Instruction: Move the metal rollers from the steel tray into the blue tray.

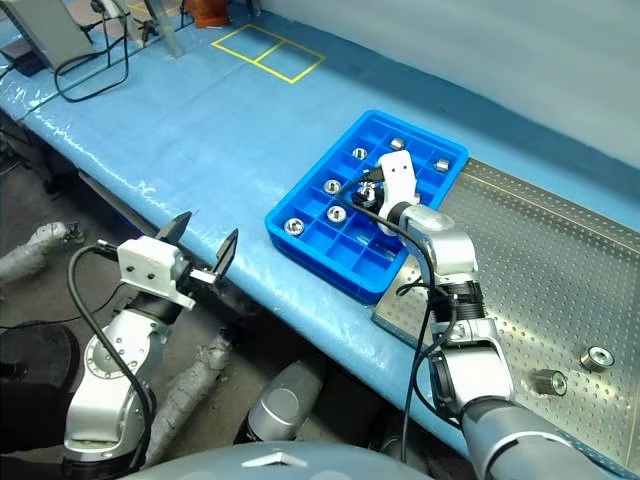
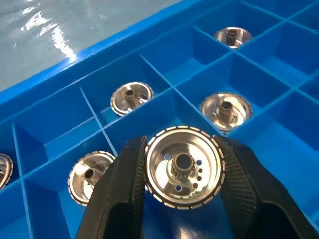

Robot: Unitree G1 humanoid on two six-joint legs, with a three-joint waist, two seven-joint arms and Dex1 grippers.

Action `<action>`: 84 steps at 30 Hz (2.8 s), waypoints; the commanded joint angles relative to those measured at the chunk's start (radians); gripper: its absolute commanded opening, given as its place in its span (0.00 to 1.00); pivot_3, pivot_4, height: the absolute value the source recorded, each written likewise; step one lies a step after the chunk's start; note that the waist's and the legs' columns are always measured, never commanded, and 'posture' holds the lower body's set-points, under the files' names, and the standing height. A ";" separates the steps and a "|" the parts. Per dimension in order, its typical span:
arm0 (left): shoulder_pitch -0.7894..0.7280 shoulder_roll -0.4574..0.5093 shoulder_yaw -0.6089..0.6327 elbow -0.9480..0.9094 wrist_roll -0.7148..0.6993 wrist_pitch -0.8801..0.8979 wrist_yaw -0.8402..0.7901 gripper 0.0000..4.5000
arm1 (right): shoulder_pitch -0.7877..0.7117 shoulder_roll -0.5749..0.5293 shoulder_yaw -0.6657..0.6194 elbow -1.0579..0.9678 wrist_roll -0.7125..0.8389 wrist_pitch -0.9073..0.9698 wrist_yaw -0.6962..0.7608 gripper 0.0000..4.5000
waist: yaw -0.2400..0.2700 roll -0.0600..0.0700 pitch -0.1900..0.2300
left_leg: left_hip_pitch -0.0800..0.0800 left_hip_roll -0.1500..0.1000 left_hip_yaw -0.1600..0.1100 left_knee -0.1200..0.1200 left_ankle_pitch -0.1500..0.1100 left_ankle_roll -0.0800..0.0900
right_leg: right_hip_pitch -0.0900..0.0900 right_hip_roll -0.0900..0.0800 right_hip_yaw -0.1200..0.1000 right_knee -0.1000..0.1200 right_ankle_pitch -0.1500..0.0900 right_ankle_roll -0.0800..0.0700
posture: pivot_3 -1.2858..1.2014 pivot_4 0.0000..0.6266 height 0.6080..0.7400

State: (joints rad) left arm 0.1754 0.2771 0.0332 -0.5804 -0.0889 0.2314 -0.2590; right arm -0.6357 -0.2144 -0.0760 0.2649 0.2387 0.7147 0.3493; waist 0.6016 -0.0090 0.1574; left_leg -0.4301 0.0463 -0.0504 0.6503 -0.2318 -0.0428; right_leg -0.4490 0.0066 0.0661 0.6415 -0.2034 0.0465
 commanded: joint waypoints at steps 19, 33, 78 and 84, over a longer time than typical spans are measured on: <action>-0.035 0.005 -0.010 0.016 0.003 -0.017 -0.014 0.89 | 0.023 -0.021 0.099 -0.042 -0.079 -0.055 -0.024 0.59 | -0.040 0.002 -0.001 | 0.002 0.001 0.000 0.000 0.001 -0.001 | 0.001 0.001 0.000 0.002 -0.001 -0.001 | 0.72 0.24 1.00; -0.267 -0.038 -0.173 0.215 -0.020 -0.058 -0.132 0.89 | 0.224 -0.023 -0.166 -0.328 -0.017 -0.216 -0.199 0.80 | -0.124 0.003 -0.002 | 0.002 0.001 -0.001 0.002 0.001 -0.001 | 0.002 0.001 0.001 0.002 0.000 0.000 | 0.62 0.24 1.00; -0.312 -0.031 -0.208 0.327 -0.017 -0.105 -0.183 0.89 | 0.273 -0.044 -0.253 -0.243 0.035 0.046 -0.316 0.42 | -0.583 0.005 -0.002 | 0.021 -0.002 0.001 0.002 0.004 0.011 | 0.021 0.003 0.014 0.004 0.002 0.002 | 0.59 0.24 1.00; -0.282 -0.019 -0.177 0.279 -0.014 -0.098 -0.151 0.89 | 0.240 -0.036 -0.124 -0.308 0.021 -0.109 -0.199 0.42 | -0.582 0.006 -0.002 | 0.020 -0.002 0.002 0.001 0.004 0.011 | 0.020 0.003 0.014 0.004 0.002 0.002 | 0.63 0.24 1.00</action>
State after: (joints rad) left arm -0.1083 0.2511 -0.1658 -0.2386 -0.1071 0.1433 -0.4264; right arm -0.3552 -0.2537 -0.2272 0.0284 0.2494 0.6723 0.1081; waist 0.0194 -0.0035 0.1552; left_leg -0.4097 0.0447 -0.0487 0.6510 -0.2277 -0.0317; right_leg -0.4288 0.0091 0.0803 0.6451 -0.2007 0.0490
